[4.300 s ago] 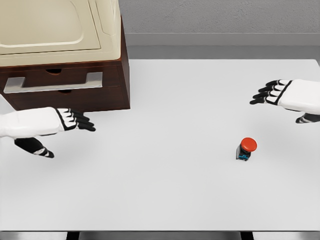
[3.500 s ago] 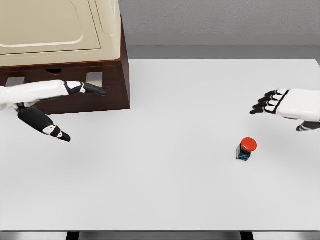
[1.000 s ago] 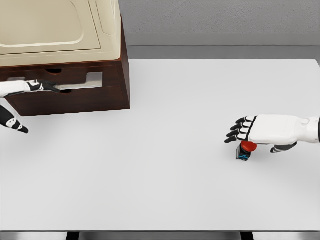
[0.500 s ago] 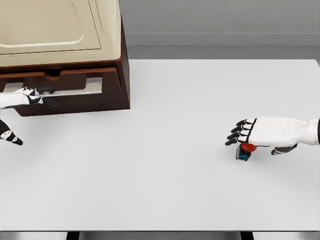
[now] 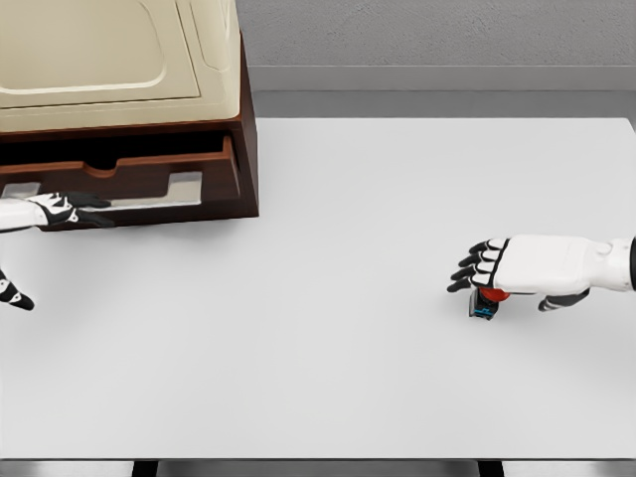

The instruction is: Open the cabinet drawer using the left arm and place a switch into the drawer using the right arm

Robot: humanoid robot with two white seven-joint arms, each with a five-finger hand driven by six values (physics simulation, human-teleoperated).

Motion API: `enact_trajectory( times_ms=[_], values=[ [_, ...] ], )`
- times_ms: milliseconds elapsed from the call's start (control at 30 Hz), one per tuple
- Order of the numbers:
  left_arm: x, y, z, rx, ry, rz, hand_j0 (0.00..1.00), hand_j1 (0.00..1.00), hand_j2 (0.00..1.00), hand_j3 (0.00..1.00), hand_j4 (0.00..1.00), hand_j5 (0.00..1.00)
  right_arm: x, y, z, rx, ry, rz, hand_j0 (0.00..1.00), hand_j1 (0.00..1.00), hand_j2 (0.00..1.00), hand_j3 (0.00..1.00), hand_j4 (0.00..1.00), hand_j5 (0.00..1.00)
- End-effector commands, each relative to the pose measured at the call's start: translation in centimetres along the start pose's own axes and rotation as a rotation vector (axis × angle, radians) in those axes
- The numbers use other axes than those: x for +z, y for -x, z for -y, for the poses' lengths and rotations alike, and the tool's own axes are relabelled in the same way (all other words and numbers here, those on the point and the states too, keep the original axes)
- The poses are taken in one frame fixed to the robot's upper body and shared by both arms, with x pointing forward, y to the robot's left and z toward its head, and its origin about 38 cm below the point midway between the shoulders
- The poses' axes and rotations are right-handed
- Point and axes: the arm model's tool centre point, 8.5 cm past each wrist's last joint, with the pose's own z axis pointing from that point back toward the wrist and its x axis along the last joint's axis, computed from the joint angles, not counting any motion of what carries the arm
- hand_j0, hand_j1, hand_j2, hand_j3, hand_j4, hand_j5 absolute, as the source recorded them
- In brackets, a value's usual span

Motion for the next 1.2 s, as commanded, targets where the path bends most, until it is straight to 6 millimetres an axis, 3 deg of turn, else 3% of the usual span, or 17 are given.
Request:
enact_trajectory(
  times_ms=[0, 367, 500, 1167],
  values=[
    [0.3, -0.2, 0.2, 0.008, 0.001, 0.019, 1.0, 1.0, 1.0, 1.0, 1.0, 1.0, -0.1, -0.1, -0.2, -0.007, -0.003, 0.004, 1.0, 1.0, 1.0, 1.0, 1.0, 1.0],
    [1.2, -0.4, 0.6, 0.002, 0.007, 0.044, 1.0, 1.0, 1.0, 1.0, 1.0, 1.0, -0.2, -0.1, -0.1, -0.007, 0.001, 0.006, 0.92, 0.92, 0.92, 0.92, 0.92, 0.92],
    [1.3, -0.5, 0.6, -0.001, 0.008, 0.049, 1.0, 1.0, 1.0, 1.0, 1.0, 1.0, -0.3, -0.2, -0.1, -0.008, 0.003, 0.009, 0.99, 0.99, 0.99, 0.99, 0.99, 0.99],
    [3.2, -1.0, 1.5, -0.018, 0.021, 0.096, 1.0, 1.0, 1.0, 1.0, 1.0, 1.0, -0.5, 0.0, -0.2, -0.012, 0.001, 0.007, 0.93, 0.93, 0.93, 0.93, 0.93, 0.93]
  ],
)
